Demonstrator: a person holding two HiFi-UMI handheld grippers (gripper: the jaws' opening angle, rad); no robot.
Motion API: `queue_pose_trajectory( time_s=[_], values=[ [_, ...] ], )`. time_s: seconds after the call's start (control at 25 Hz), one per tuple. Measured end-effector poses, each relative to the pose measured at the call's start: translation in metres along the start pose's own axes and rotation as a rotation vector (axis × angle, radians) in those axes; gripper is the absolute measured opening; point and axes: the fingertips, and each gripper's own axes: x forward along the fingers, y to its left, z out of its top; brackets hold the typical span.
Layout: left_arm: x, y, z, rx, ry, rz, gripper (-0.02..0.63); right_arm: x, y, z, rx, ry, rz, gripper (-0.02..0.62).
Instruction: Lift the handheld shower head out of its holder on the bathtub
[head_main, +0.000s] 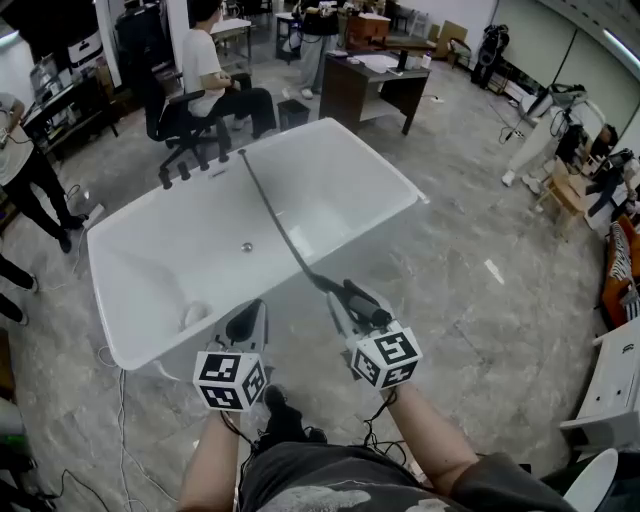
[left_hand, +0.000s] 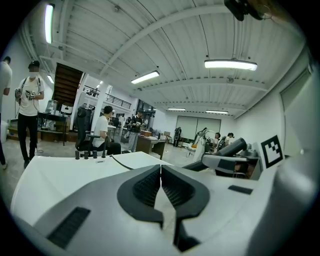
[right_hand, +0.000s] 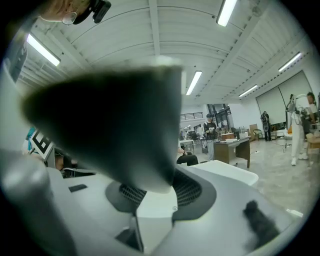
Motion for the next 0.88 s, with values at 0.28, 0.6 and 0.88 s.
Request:
queue_pose_trajectory(
  time_s=[0.28,0.6,0.88],
  values=[
    [-0.009,0.003,-0.001,0.001,-0.003,0.003,0.015,0.006,0.009,-0.009,0.009,0.026,0.000,0.143],
    [-0.020,0.004,-0.003,-0.006,-0.012,0.010,0.015,0.004,0.014,-0.009,0.005,0.031,0.002,0.143],
    [-0.029,0.015,-0.009,-0.010,-0.019,0.010,0.015,0.008,0.025,-0.013,0.011,0.023,0.006,0.143]
  ],
)
